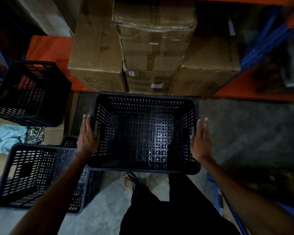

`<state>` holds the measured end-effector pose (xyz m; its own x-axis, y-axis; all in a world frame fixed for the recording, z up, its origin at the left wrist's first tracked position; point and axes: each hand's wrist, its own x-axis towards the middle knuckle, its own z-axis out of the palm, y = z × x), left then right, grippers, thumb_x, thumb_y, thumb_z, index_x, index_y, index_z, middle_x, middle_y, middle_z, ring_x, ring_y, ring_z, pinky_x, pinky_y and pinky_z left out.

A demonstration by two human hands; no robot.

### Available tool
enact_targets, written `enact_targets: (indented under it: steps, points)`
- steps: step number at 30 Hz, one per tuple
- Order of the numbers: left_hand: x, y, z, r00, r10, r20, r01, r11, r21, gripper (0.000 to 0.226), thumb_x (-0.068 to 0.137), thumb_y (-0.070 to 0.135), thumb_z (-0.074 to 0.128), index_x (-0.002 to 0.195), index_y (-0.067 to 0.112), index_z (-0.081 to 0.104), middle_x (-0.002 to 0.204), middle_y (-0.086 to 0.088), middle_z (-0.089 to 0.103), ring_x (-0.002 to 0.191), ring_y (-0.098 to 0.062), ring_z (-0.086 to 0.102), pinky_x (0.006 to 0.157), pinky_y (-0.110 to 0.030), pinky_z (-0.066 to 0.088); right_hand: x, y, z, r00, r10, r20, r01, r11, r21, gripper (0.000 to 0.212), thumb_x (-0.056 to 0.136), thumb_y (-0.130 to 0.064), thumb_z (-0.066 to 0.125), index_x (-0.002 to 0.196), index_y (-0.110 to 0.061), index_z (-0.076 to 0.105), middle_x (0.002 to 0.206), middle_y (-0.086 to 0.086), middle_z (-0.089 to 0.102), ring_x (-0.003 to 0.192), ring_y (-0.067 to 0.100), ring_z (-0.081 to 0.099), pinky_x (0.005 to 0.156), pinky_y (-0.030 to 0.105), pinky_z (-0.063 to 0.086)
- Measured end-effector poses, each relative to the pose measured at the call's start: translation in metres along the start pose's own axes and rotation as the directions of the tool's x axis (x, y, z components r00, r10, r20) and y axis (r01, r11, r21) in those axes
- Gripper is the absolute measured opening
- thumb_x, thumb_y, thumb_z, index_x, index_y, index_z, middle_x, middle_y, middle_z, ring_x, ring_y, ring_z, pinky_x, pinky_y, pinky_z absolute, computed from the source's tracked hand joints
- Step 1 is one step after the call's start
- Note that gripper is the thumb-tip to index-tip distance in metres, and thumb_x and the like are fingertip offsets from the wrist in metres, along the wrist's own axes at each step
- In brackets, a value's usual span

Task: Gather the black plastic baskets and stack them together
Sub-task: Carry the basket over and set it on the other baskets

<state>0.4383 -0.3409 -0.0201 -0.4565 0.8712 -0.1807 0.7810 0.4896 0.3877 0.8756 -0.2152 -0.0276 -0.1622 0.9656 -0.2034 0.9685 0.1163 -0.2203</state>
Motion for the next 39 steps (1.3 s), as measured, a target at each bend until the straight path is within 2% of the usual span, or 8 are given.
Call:
enact_targets:
  steps: [5, 13, 17, 20, 26, 32, 35, 39]
  points:
    - [-0.003, -0.007, 0.008, 0.983, 0.169, 0.076, -0.181, 0.958, 0.223, 0.088, 0.084, 0.026, 0.046, 0.154, 0.008, -0.004, 0.163, -0.013, -0.010, 0.152, -0.027, -0.006, 0.122, -0.049, 0.016, 0.001, -0.002, 0.009, 0.999, -0.051, 0.009, 0.051, 0.999, 0.008, 0.078, 0.097, -0.016, 0.047, 0.155, -0.003, -0.004, 0.163, 0.013, -0.014, 0.150, 0.034, 0.016, 0.108, 0.042, 0.043]
    - [0.011, -0.024, 0.024, 0.969, 0.242, 0.045, -0.245, 0.966, 0.085, 0.085, 0.084, 0.027, 0.047, 0.154, 0.009, 0.003, 0.163, -0.014, -0.008, 0.152, -0.032, -0.007, 0.122, -0.052, 0.012, 0.011, 0.004, 0.023, 0.998, -0.058, -0.004, 0.058, 0.998, -0.004, 0.068, 0.100, -0.016, 0.037, 0.155, -0.005, 0.000, 0.165, 0.010, -0.008, 0.153, 0.026, 0.001, 0.116, 0.041, 0.035]
    - [0.015, -0.026, 0.025, 0.962, 0.272, 0.033, -0.273, 0.960, 0.066, 0.077, 0.089, 0.033, 0.039, 0.154, 0.006, 0.007, 0.163, -0.016, -0.003, 0.151, -0.036, -0.004, 0.122, -0.051, 0.012, 0.015, 0.006, 0.028, 0.998, -0.042, 0.041, 0.045, 0.996, -0.073, 0.065, 0.100, -0.025, 0.038, 0.156, -0.012, 0.006, 0.165, 0.008, -0.007, 0.150, 0.026, 0.020, 0.087, 0.035, 0.057]
    - [0.012, -0.028, 0.027, 0.962, 0.273, 0.027, -0.274, 0.957, 0.099, 0.077, 0.088, 0.032, 0.039, 0.154, 0.007, 0.007, 0.163, -0.015, -0.004, 0.151, -0.034, -0.004, 0.122, -0.051, 0.013, 0.013, 0.003, 0.029, 0.999, -0.012, 0.039, 0.016, 0.994, -0.110, 0.066, 0.100, -0.031, 0.037, 0.157, -0.015, 0.007, 0.165, 0.007, -0.007, 0.147, 0.023, 0.027, 0.066, 0.030, 0.059]
    - [0.008, -0.017, 0.020, 0.973, 0.214, 0.085, -0.228, 0.947, 0.226, 0.092, 0.081, 0.035, 0.054, 0.155, 0.010, 0.004, 0.164, -0.011, -0.007, 0.152, -0.030, -0.004, 0.121, -0.050, 0.018, 0.007, 0.001, 0.019, 0.997, -0.074, -0.016, 0.072, 0.991, -0.117, 0.067, 0.100, -0.034, 0.034, 0.156, -0.011, 0.004, 0.165, 0.005, -0.009, 0.149, 0.028, 0.020, 0.096, 0.037, 0.050]
    - [-0.018, 0.009, -0.024, 0.966, 0.110, 0.233, -0.163, 0.961, 0.224, 0.089, 0.085, 0.032, 0.057, 0.155, 0.010, 0.006, 0.163, -0.014, -0.007, 0.151, -0.034, -0.001, 0.122, -0.047, 0.017, -0.015, -0.021, -0.007, 0.989, -0.147, -0.007, 0.141, 0.963, -0.231, 0.076, 0.097, -0.033, 0.045, 0.154, 0.001, 0.008, 0.163, 0.019, -0.002, 0.152, 0.035, 0.000, 0.122, 0.048, 0.016]
    - [-0.057, 0.016, -0.052, 0.985, 0.019, 0.169, -0.048, 0.985, 0.168, 0.077, 0.087, 0.028, 0.055, 0.153, 0.010, 0.018, 0.163, -0.014, 0.009, 0.152, -0.029, 0.008, 0.122, -0.041, 0.019, -0.046, -0.061, -0.016, 0.952, -0.306, 0.000, 0.300, 0.936, -0.186, 0.069, 0.100, -0.033, 0.041, 0.154, 0.001, 0.012, 0.163, 0.018, 0.002, 0.152, 0.032, 0.000, 0.124, 0.045, 0.012]
    - [-0.147, 0.004, -0.074, 0.985, -0.170, 0.025, 0.170, 0.985, 0.008, 0.066, 0.087, 0.023, 0.057, 0.147, 0.008, 0.033, 0.160, -0.015, 0.022, 0.150, -0.029, 0.018, 0.120, -0.035, 0.024, -0.092, -0.143, -0.017, 0.820, -0.570, 0.049, 0.572, 0.820, -0.024, 0.065, 0.103, -0.037, 0.030, 0.155, -0.005, 0.009, 0.165, 0.009, -0.001, 0.153, 0.024, -0.006, 0.123, 0.038, 0.019]
